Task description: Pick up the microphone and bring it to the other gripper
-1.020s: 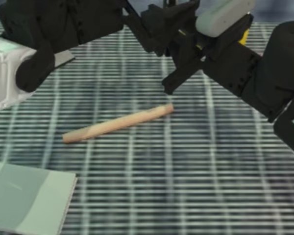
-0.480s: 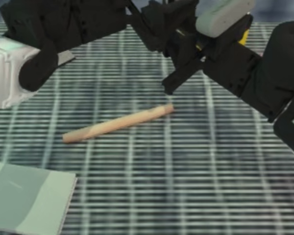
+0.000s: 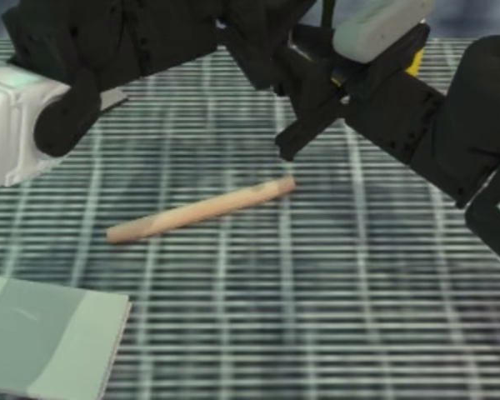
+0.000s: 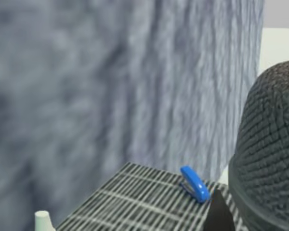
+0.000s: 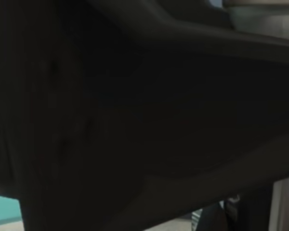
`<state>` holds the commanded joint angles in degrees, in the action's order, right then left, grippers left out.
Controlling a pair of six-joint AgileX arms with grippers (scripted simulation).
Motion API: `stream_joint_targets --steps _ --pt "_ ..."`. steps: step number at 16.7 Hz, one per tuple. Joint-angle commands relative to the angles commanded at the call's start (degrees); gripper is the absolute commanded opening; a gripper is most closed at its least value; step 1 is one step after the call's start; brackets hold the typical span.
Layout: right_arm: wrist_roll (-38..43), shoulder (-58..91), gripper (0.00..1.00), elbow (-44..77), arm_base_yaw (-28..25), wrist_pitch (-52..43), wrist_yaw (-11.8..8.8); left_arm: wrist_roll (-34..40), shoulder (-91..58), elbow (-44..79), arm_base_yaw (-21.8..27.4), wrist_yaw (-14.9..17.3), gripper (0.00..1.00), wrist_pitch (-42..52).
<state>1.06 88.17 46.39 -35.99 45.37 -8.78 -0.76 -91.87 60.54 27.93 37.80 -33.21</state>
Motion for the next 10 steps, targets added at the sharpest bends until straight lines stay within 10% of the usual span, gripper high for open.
stream_joint_targets --steps 10 --pt "0.0 0.0 0.08 0.0 0.0 0.0 0.0 0.0 0.0 0.0 0.0 0.0 0.0 0.0"
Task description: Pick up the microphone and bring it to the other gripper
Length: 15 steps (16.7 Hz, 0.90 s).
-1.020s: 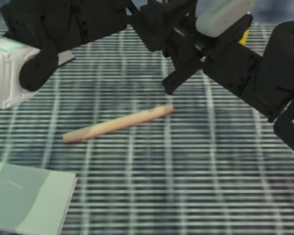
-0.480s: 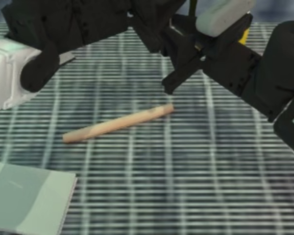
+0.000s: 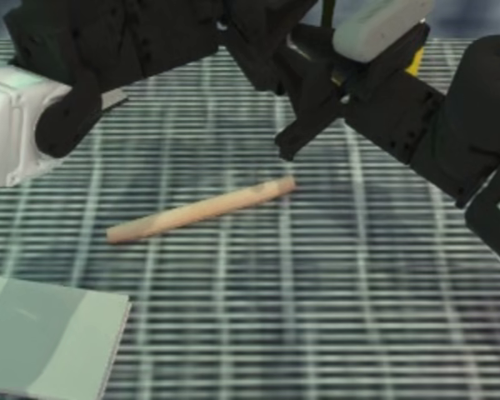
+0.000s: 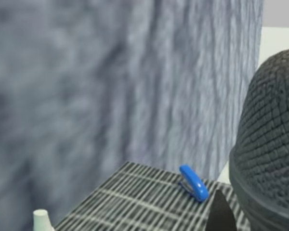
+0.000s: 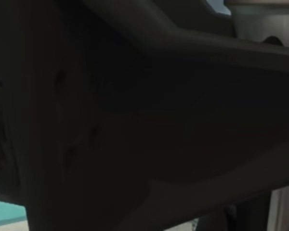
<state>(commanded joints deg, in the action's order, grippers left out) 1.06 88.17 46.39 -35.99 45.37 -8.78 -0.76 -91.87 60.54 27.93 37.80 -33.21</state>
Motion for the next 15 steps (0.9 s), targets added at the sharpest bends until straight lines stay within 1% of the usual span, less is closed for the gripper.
stream_joint_targets --steps 12,13,15 --pt "0.0 0.0 0.98 0.0 0.0 0.0 0.0 0.0 0.0 0.0 0.0 0.0 0.0 0.0" --pt "0.0 0.0 1.0 0.0 0.0 0.0 0.0 0.0 0.0 0.0 0.0 0.0 0.0 0.0" --pt "0.0 0.0 1.0 0.0 0.0 0.0 0.0 0.0 0.0 0.0 0.0 0.0 0.0 0.0"
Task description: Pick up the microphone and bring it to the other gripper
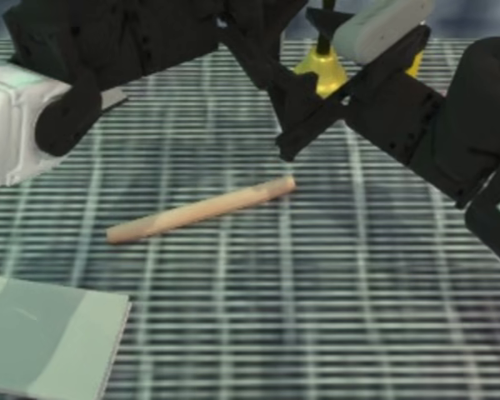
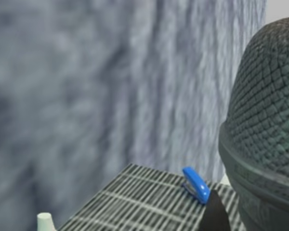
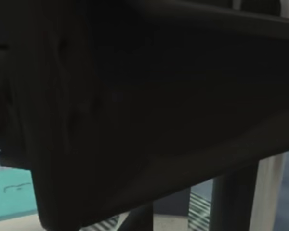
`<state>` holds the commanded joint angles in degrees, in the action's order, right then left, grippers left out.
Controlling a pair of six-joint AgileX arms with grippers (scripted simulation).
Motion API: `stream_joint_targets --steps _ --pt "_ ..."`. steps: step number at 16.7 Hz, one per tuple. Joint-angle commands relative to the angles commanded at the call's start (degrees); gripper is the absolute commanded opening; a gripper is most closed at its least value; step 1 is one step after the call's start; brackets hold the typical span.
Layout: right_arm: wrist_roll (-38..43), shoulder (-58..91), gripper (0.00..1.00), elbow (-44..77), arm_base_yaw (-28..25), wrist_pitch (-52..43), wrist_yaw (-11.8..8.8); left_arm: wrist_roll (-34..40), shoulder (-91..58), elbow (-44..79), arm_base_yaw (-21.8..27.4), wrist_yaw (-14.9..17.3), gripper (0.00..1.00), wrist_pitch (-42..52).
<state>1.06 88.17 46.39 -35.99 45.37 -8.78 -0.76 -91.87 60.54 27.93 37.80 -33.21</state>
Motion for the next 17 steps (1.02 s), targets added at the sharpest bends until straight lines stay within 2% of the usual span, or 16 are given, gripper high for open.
stream_joint_targets --steps 7,14,17 --pt "-0.2 0.2 1.0 -0.5 0.2 -0.1 0.2 -0.2 0.4 0.2 -0.1 -0.2 0.0 0.1" --pt "-0.1 -13.8 1.0 -12.2 1.9 -2.0 -1.9 0.2 3.8 -3.2 -7.7 6.4 0.0 0.0" --pt "-0.1 -15.9 1.0 -14.2 2.1 -2.3 -2.5 0.2 4.4 -3.8 -9.2 7.6 0.0 0.0"
